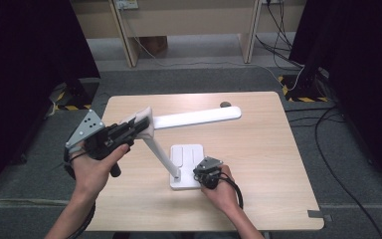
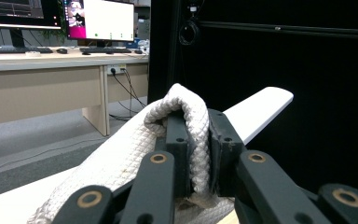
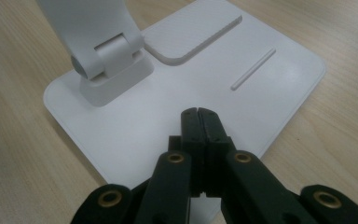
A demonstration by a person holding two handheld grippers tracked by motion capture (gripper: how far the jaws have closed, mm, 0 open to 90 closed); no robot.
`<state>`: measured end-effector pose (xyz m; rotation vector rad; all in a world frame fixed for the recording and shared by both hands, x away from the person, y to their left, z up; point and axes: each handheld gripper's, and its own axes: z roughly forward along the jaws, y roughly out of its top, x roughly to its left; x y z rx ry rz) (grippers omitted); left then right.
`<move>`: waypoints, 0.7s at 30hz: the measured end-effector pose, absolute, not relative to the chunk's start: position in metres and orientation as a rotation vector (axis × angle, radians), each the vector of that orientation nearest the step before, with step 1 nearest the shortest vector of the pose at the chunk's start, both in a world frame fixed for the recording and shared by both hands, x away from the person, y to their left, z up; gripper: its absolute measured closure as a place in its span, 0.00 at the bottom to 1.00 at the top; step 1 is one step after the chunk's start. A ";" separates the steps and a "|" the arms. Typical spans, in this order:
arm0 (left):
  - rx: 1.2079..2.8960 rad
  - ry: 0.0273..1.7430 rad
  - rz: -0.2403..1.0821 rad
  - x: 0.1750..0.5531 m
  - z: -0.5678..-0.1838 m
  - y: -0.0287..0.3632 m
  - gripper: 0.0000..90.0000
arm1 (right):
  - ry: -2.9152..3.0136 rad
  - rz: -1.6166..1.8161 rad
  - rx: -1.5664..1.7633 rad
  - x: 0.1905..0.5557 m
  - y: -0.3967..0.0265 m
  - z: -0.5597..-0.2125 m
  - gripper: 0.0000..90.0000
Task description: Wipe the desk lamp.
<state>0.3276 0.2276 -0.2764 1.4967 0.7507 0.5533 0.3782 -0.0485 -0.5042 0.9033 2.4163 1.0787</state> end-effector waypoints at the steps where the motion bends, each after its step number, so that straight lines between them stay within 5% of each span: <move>1: 1.498 0.750 0.552 0.328 -0.276 0.227 0.89 | 2.416 1.083 0.913 0.378 -0.049 -0.504 1.00; 21: 1.506 0.741 0.539 0.330 -0.276 0.215 0.89 | 2.401 1.096 0.907 0.377 -0.050 -0.506 1.00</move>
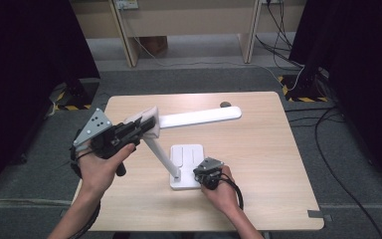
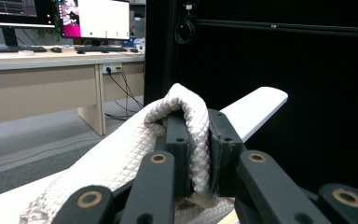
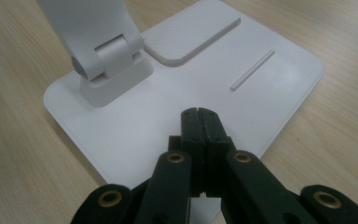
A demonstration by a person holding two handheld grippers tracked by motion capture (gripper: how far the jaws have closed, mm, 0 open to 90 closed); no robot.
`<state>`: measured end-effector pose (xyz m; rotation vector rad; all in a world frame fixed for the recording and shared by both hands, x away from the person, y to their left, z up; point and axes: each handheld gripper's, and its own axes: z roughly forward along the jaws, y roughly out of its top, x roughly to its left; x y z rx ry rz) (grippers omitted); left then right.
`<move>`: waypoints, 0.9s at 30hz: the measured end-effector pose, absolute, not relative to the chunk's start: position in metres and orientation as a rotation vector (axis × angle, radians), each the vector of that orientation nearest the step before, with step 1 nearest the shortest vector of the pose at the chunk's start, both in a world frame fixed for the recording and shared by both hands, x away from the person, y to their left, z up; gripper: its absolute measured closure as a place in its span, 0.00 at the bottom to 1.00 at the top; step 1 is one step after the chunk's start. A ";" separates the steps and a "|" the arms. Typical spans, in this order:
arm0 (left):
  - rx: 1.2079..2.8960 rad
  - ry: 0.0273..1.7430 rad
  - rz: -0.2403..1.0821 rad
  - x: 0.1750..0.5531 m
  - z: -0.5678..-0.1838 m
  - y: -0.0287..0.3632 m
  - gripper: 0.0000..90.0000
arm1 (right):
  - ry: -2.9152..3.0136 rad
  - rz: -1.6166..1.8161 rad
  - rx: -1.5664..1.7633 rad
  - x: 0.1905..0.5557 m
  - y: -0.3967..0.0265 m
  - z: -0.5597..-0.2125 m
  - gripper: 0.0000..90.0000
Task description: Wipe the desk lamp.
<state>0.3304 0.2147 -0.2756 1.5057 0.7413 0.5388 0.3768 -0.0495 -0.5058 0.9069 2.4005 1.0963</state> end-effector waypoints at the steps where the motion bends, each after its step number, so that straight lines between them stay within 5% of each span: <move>1: 1.508 0.736 0.537 0.331 -0.276 0.212 0.89 | 2.399 1.097 0.907 0.377 -0.050 -0.506 1.00; 27: 1.537 0.709 0.528 0.335 -0.274 0.186 0.89 | 2.398 1.101 0.907 0.376 -0.050 -0.506 1.00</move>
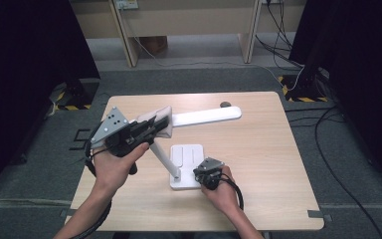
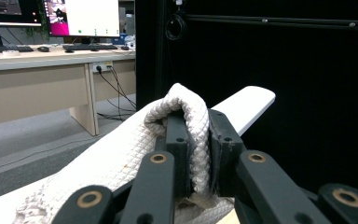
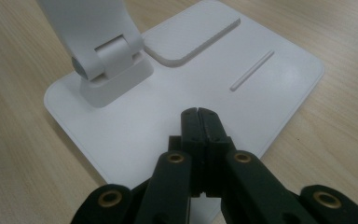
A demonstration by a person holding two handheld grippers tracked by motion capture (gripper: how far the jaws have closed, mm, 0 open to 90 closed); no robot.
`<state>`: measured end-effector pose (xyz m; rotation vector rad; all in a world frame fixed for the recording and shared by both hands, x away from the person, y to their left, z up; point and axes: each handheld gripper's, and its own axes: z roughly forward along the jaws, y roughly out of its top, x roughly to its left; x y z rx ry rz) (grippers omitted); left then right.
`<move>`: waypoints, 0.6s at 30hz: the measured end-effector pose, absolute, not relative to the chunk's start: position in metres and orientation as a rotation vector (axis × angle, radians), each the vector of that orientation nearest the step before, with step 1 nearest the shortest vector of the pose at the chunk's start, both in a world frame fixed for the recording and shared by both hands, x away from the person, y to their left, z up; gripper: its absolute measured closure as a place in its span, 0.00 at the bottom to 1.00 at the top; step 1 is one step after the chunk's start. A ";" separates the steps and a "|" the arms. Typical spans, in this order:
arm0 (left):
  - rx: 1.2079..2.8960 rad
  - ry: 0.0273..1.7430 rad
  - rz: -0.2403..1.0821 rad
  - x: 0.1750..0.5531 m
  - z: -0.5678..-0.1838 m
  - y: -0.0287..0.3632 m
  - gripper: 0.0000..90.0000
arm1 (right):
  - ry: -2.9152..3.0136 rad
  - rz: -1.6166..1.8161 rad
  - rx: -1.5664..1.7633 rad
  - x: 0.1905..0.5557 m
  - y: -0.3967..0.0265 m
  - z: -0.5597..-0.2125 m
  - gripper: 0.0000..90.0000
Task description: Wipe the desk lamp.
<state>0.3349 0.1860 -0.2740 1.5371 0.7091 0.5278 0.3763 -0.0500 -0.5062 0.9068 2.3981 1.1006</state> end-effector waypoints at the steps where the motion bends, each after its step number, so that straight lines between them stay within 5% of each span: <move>1: 1.537 0.709 0.528 0.335 -0.274 0.186 0.89 | 2.398 1.101 0.907 0.376 -0.050 -0.506 1.00; 18: 1.541 0.703 0.515 0.339 -0.274 0.172 0.89 | 2.396 1.102 0.904 0.376 -0.050 -0.506 1.00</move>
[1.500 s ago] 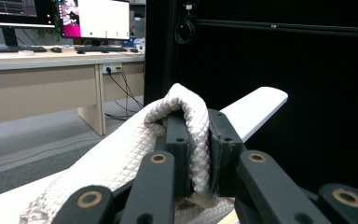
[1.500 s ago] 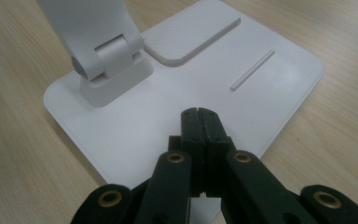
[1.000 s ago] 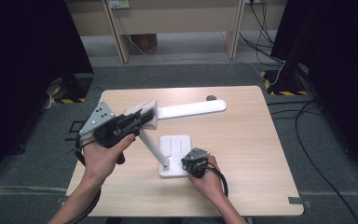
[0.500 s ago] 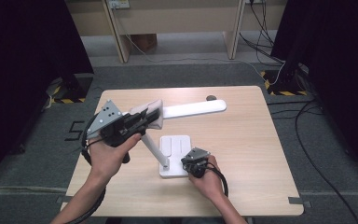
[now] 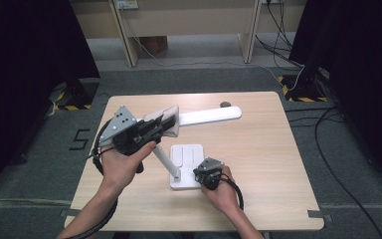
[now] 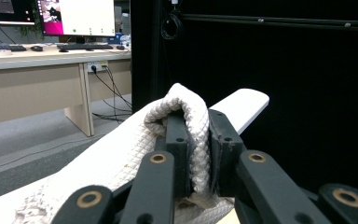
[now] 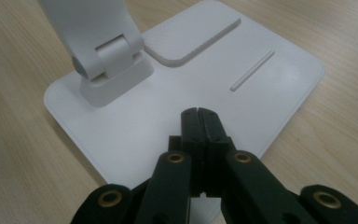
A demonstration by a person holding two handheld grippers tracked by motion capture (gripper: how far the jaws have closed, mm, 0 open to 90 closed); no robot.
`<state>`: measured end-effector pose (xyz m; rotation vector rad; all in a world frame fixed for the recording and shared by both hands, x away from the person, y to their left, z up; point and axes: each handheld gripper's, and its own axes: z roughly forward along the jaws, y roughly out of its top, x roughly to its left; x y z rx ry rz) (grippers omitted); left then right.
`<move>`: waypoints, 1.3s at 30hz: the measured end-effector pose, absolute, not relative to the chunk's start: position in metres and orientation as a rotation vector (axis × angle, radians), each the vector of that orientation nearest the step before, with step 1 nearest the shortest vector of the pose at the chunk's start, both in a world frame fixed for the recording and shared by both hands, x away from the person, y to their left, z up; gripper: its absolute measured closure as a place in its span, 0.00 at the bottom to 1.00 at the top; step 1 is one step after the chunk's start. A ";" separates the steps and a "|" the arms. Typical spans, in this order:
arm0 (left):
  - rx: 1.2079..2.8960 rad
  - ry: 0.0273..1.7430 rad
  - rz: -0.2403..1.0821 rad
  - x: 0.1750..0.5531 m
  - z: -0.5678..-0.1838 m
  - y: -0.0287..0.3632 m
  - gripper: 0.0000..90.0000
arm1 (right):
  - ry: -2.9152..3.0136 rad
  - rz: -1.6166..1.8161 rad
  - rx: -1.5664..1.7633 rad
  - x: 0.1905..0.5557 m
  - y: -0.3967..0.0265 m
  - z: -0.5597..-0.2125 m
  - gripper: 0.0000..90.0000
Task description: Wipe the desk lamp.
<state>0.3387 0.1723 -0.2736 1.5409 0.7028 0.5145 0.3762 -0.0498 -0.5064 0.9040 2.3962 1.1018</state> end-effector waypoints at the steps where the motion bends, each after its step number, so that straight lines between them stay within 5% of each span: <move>1: 1.541 0.702 0.514 0.339 -0.273 0.171 0.89 | 2.395 1.103 0.903 0.376 -0.050 -0.506 1.00; 39: 1.576 0.664 0.498 0.347 -0.271 0.139 0.89 | 2.396 1.116 0.907 0.377 -0.051 -0.507 1.00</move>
